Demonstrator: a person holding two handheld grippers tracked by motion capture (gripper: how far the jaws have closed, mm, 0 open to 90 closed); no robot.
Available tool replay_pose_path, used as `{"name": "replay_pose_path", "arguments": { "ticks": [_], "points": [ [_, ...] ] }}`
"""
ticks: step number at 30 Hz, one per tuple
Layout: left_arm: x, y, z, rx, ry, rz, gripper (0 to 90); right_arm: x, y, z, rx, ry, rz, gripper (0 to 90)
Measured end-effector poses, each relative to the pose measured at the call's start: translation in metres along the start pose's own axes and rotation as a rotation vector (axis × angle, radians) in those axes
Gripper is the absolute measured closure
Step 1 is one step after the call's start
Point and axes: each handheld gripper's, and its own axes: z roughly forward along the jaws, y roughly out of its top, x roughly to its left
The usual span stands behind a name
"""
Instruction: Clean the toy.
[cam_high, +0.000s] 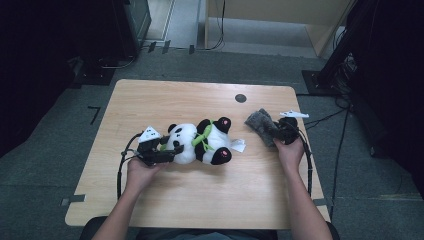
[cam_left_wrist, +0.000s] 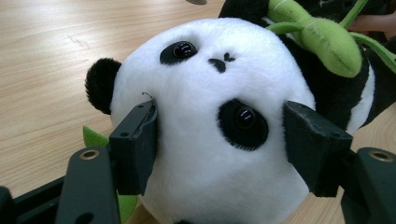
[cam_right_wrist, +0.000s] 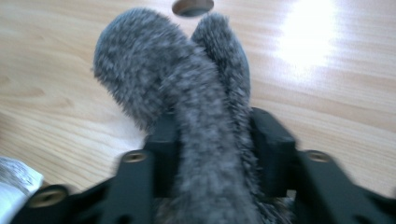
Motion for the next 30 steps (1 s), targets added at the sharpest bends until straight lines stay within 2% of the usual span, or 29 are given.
{"name": "replay_pose_path", "arguments": {
  "ticks": [3,6,10,14,18,30],
  "points": [
    [0.001,0.0,0.0,-0.001,-0.004,-0.007,29.9,0.0,0.002,-0.004,-0.047,0.022,0.019,37.2],
    [0.001,0.0,0.001,-0.001,-0.003,-0.006,28.7,0.006,0.006,-0.009,-0.076,0.021,0.005,29.7],
    [0.001,0.0,0.001,0.001,-0.01,-0.006,27.3,0.016,0.007,-0.016,-0.095,0.024,-0.039,28.7],
    [0.001,0.0,0.001,0.001,-0.011,-0.005,27.1,0.027,0.008,-0.023,-0.109,0.058,-0.048,28.9],
    [0.001,0.0,0.001,0.001,-0.01,-0.005,27.1,0.04,0.008,-0.031,-0.089,0.089,-0.065,28.7],
    [0.001,0.0,0.0,0.004,-0.018,-0.002,26.6,0.075,0.006,-0.052,-0.114,0.151,-0.124,28.8]
  ]
}}
